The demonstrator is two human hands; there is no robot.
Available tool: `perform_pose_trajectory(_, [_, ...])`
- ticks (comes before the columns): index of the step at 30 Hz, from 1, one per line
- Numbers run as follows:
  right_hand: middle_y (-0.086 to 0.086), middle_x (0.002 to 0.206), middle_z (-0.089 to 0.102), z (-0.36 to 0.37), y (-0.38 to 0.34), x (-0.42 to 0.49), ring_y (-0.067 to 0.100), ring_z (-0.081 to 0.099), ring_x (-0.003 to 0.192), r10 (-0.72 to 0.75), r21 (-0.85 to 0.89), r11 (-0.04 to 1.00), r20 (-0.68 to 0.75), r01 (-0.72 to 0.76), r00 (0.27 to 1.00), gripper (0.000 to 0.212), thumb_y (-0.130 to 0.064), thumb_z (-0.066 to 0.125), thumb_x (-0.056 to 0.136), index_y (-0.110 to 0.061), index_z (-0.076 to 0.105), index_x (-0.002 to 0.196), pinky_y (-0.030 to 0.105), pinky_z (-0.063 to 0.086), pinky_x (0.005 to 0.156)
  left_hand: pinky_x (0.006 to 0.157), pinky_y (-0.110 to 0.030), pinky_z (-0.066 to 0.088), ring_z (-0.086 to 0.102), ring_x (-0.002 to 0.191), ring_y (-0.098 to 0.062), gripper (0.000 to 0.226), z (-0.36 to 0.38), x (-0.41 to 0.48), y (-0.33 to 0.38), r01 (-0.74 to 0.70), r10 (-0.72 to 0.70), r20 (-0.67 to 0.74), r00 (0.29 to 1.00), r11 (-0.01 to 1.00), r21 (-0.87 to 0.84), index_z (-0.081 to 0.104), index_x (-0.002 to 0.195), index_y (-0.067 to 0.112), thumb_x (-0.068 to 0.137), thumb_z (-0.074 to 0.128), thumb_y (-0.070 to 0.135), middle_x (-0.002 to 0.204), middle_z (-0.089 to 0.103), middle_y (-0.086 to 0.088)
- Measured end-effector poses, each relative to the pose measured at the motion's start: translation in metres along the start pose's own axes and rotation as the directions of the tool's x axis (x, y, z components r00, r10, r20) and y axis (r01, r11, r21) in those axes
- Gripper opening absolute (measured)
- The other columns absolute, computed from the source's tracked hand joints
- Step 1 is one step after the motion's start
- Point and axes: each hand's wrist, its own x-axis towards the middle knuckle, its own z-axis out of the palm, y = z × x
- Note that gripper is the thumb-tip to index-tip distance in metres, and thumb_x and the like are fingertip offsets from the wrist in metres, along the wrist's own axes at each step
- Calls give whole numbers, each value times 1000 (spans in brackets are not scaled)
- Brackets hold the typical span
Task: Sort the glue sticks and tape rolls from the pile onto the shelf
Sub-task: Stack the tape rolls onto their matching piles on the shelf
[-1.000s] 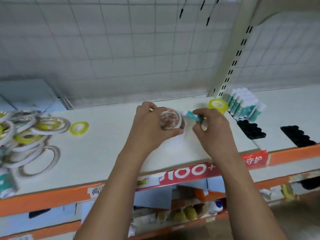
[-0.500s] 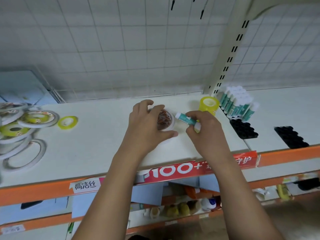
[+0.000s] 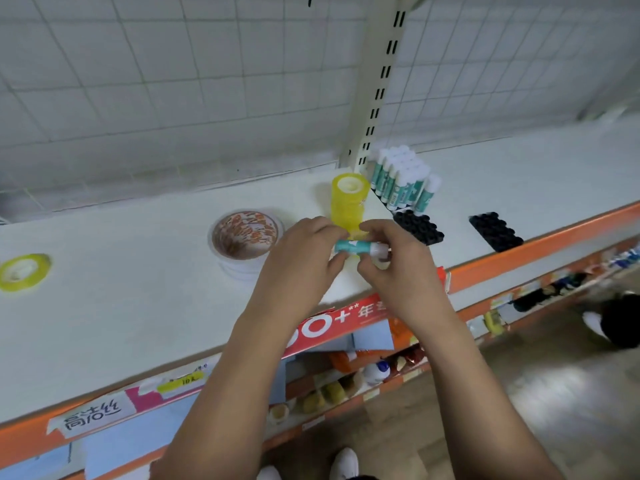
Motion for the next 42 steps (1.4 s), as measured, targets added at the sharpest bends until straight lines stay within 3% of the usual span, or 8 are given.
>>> perform_pose_trajectory(7, [-13,84,64,-32,24,17,9,63,81,11,209,978,-94,9,995,28,-18,74,83,-24,60,106,20,53,75,78,-42,50,61,87,-21,19,28,28,28,64,-63,13,998,992,-104,67,108,21,90,64,29,95,67,1])
perform_pose_trajectory(11, [-15,83,66,-54,50,36,4,64,81,-37,205,978,-14,39,999,28,-26,76,82,-24,66,109,16,52,74,75,-41,52,64,79,-19,12,52,51,45,158,-166,-37,985,976,-148,67,94,19,89,65,30,85,69,3])
perform_pose_trajectory(14, [-13,91,69,-69,73,49,7,64,84,-31,264,964,72,11,997,32,-38,76,80,-29,69,110,20,53,75,71,-40,53,63,76,-17,7,68,66,57,176,-196,-94,976,967,-184,68,94,19,87,66,22,83,69,4])
perform_pose_trajectory(17, [-11,94,71,-79,95,59,1,64,85,-52,294,956,102,20,993,20,-38,72,84,-31,71,103,12,51,73,74,-39,54,65,79,-17,13,82,79,63,217,-257,-138,957,943,-251,69,97,18,84,70,16,87,71,2])
perform_pose_trajectory(26, [5,108,66,-72,140,76,21,58,104,-177,-97,975,202,200,963,21,-10,66,89,-11,73,109,30,46,95,71,-33,51,65,75,-16,18,114,104,73,326,-375,-220,901,917,-228,61,84,21,79,75,11,83,65,0])
perform_pose_trajectory(32, [5,106,68,-66,148,72,24,54,103,-241,-130,955,186,267,953,21,-5,62,89,-10,74,105,32,47,91,70,-27,53,68,74,-11,15,123,118,77,357,-429,-255,867,891,-281,61,81,18,78,74,11,80,67,2])
perform_pose_trajectory(36, [3,105,68,-67,151,69,22,55,104,-251,-96,958,165,269,954,20,-4,63,89,-10,75,104,20,40,89,73,-34,55,69,77,-12,10,131,124,80,360,-439,-250,863,882,-305,68,88,13,79,73,12,83,70,2])
perform_pose_trajectory(42, [3,107,68,-66,151,69,21,54,107,-250,-92,959,166,267,954,21,-5,62,90,-10,74,107,22,42,91,71,-37,51,65,73,-19,10,137,127,80,385,-414,-245,877,909,-159,70,84,10,80,72,19,79,70,-1])
